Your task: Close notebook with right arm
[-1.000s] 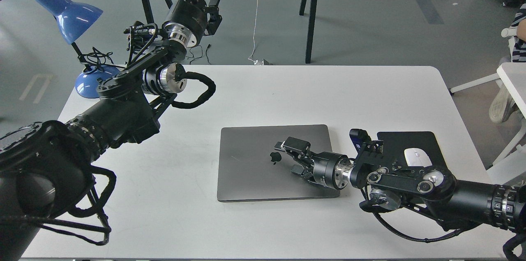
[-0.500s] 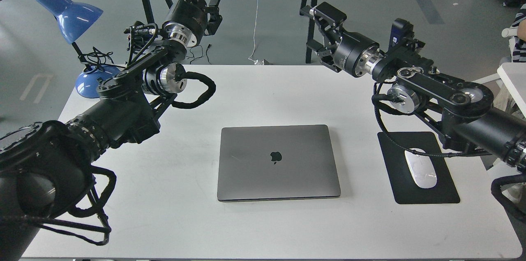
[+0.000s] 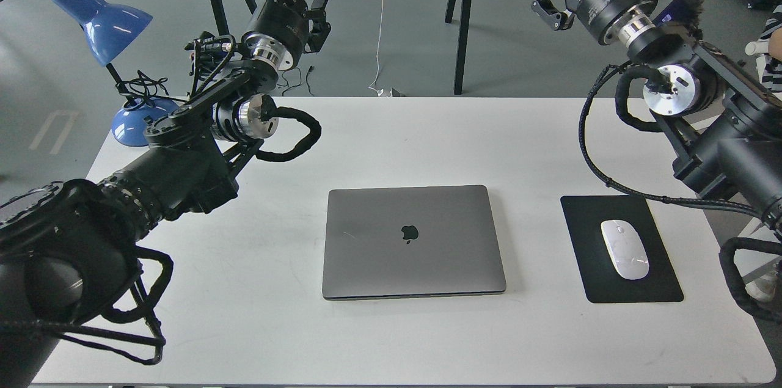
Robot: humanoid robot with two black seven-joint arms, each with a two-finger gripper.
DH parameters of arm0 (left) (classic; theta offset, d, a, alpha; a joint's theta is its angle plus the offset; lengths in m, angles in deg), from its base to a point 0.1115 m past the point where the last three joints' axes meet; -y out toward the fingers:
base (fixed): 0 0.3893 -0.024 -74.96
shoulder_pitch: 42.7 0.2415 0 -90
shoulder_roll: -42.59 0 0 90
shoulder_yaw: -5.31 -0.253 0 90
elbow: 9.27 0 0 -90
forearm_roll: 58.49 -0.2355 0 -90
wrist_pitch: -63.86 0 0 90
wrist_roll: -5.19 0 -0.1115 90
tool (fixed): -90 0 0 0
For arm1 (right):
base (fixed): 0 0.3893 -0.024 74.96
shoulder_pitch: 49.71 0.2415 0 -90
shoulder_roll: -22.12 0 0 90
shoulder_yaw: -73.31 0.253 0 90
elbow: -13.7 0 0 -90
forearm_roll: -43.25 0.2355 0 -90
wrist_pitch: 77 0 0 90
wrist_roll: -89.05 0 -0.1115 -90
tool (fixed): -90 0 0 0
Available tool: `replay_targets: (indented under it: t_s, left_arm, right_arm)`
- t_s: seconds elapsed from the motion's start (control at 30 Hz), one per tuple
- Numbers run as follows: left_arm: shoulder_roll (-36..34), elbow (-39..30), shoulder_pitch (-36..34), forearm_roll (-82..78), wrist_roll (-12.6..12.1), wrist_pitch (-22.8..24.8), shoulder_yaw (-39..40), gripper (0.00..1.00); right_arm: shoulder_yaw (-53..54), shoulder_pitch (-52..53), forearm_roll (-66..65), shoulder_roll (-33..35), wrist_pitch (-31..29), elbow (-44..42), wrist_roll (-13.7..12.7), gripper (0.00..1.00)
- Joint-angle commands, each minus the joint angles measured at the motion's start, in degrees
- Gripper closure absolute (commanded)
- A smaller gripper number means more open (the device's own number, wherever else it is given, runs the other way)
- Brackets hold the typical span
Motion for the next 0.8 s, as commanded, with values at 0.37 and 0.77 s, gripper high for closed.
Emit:
replay_targets:
  t_s: [0.37,0.77]
  left_arm:
    - [0.0,0.0,0.0,0.0,0.0,0.0,0.0,0.00]
    - [-0.1,0.0,0.1,0.0,0.0,0.0,0.0,0.00]
  right_arm:
    - [1.1,-1.5,0.8,-0.4,0.2,-1.6,0.8,0.00]
    - [1.1,-1.7,0.8,-1.6,0.4,-1.6,0.8,0.00]
